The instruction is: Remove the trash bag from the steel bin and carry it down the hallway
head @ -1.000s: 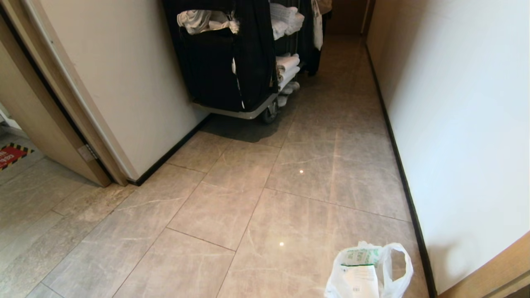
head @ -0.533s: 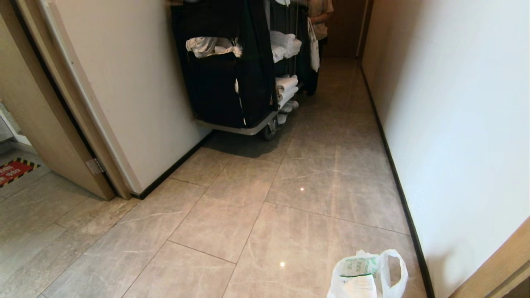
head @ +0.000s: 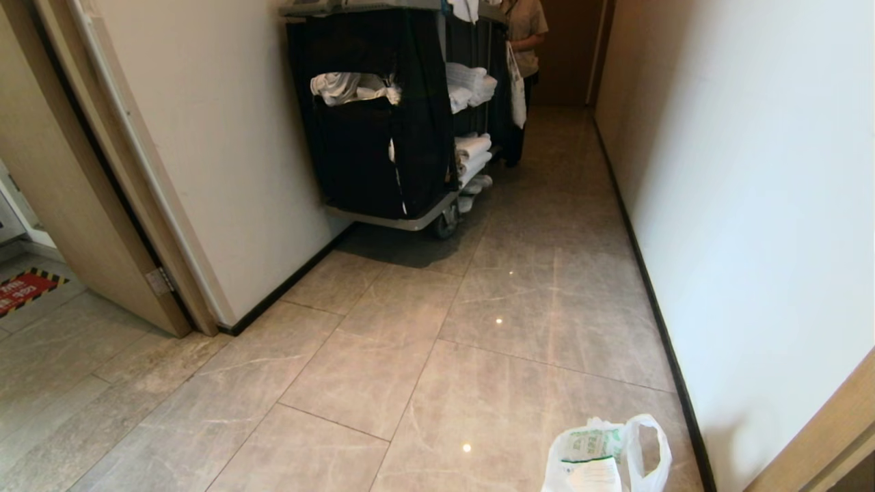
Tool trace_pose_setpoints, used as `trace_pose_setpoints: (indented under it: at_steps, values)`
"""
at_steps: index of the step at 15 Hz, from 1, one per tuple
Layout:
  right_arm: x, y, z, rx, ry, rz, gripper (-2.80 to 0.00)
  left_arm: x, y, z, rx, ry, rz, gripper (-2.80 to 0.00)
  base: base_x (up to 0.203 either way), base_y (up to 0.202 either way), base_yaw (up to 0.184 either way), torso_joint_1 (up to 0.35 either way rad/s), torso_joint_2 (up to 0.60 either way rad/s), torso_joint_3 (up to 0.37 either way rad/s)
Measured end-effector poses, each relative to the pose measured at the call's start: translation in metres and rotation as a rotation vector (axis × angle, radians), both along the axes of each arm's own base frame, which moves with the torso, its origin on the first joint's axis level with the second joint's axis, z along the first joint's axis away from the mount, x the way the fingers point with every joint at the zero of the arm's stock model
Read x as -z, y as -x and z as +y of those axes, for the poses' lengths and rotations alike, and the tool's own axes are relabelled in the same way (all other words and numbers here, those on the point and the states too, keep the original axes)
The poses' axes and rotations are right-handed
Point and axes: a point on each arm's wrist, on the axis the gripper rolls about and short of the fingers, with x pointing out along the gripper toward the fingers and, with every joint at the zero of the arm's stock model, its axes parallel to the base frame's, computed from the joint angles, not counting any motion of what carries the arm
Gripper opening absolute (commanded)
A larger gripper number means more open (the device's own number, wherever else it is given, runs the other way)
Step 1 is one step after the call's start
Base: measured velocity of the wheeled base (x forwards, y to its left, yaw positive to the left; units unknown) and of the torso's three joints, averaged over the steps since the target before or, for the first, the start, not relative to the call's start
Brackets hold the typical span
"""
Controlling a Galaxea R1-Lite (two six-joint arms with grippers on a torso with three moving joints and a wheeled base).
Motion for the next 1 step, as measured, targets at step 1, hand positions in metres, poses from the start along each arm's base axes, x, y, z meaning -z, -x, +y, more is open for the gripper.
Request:
trace_pose_setpoints:
  at_steps: [1]
  values:
    - [0.0000, 0.0000, 0.0000, 0.000, -0.003, 0.000, -2.80, 0.0000, 0.0000, 0.0000, 0.000, 0.000, 0.000, -2.80, 0.000, 0.000, 0.000, 0.000, 0.00, 0.000]
